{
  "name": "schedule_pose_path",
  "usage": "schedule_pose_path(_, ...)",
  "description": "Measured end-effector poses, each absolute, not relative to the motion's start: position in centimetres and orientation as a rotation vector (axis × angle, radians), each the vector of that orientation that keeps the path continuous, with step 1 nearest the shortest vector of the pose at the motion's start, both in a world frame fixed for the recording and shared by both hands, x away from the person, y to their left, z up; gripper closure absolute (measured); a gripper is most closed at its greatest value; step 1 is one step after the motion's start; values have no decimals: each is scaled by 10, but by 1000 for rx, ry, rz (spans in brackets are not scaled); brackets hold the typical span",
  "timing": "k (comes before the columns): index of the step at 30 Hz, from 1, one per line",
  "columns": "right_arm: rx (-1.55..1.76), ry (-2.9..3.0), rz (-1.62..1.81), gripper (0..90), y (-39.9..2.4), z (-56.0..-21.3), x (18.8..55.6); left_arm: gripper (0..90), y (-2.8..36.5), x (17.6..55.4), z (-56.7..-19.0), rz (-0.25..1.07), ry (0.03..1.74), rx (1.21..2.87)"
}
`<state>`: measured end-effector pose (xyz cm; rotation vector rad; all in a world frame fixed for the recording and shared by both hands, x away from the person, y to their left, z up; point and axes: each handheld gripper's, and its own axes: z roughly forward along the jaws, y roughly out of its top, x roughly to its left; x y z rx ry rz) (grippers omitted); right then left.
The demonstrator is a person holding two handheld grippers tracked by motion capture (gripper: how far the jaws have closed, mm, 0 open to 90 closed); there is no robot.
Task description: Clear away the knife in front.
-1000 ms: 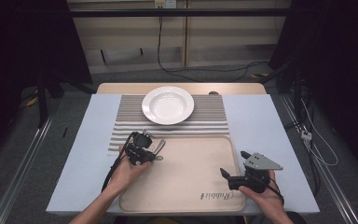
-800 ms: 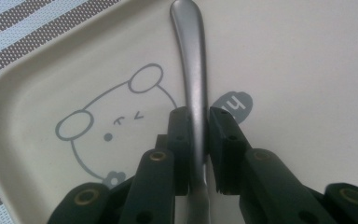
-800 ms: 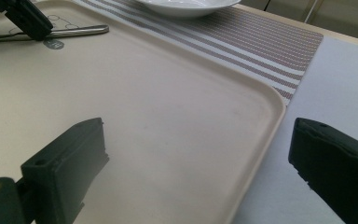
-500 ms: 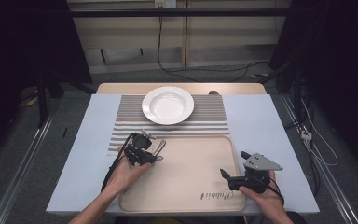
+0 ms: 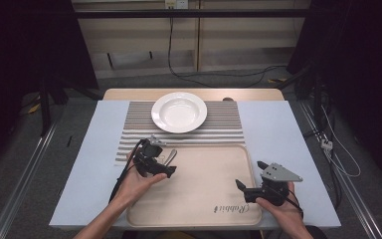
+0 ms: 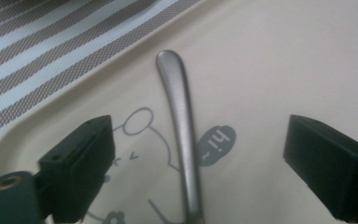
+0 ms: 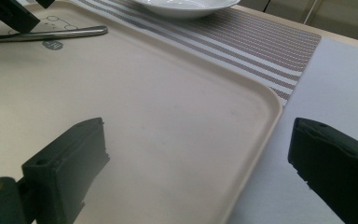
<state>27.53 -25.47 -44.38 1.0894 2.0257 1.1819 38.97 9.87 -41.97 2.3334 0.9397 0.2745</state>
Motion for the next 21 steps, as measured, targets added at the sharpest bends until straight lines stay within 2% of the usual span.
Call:
schedule_pose_path(4,1093,2023,1169,47,-254,-444,275,94,92,386,-419,280,845,2326)
schedule_pose_path(6,1089,2025,1167,47,-254,-443,273,235,90,384,-418,279,805,2314)
schedule_pose_path(8,1084,2025,1169,47,-254,-443,273,242,89,383,-417,255,787,2310)
schedule_pose_path(9,1084,2025,1169,47,-254,-443,273,259,88,382,-417,284,774,2316)
schedule_pose_path(11,1091,2022,1166,46,-254,-443,273,344,88,380,-418,290,761,2317)
schedule_pose_path(13,1093,2022,1166,46,-254,-443,273,371,88,381,-420,304,770,2333)
schedule_pose_path(16,1084,2027,1167,47,-253,-443,272,518,88,383,-425,293,777,2349)
schedule_pose_path(18,1081,2027,1172,47,-253,-443,271,548,88,385,-428,252,786,2339)
schedule_pose_path(20,1080,2026,1170,47,-253,-443,272,649,88,386,-430,262,783,2355)
schedule_pose_path(21,1080,2026,1170,47,-253,-443,272,649,88,386,-431,268,789,2365)
